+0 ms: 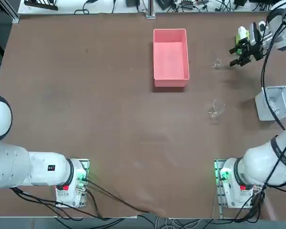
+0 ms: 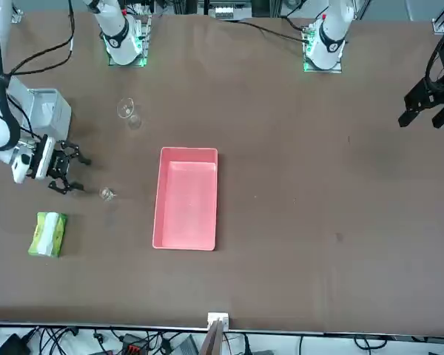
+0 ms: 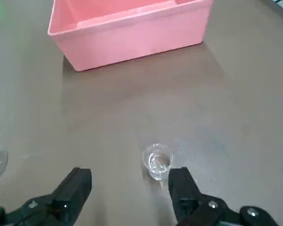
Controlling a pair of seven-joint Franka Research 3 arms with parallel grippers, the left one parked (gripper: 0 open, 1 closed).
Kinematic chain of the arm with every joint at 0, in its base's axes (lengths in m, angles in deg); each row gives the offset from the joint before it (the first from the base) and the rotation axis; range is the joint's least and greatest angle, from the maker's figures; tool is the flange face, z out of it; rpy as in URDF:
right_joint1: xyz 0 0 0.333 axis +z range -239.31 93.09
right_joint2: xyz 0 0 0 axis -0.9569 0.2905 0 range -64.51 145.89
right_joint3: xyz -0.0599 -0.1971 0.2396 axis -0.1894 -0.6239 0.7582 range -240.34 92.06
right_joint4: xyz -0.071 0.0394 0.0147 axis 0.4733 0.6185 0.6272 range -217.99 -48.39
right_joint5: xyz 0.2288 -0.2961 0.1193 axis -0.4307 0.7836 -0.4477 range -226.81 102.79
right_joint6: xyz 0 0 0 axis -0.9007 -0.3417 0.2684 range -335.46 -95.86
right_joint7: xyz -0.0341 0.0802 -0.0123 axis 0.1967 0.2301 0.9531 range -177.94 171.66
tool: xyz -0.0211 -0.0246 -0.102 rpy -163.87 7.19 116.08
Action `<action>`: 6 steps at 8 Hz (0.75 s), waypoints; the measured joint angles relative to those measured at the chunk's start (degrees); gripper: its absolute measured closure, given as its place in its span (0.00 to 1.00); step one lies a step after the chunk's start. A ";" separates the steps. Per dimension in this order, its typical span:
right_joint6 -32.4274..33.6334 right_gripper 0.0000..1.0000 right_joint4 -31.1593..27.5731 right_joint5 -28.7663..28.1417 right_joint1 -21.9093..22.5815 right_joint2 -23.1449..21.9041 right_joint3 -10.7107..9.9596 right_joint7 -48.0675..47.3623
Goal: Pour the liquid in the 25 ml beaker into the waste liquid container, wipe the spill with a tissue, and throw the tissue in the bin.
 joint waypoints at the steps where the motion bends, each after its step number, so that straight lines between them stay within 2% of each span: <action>1: 0.70 0.00 1.16 -0.70 -0.20 1.67 0.00 1.71; 6: 3.65 0.00 8.85 -5.06 -1.46 10.66 0.01 10.01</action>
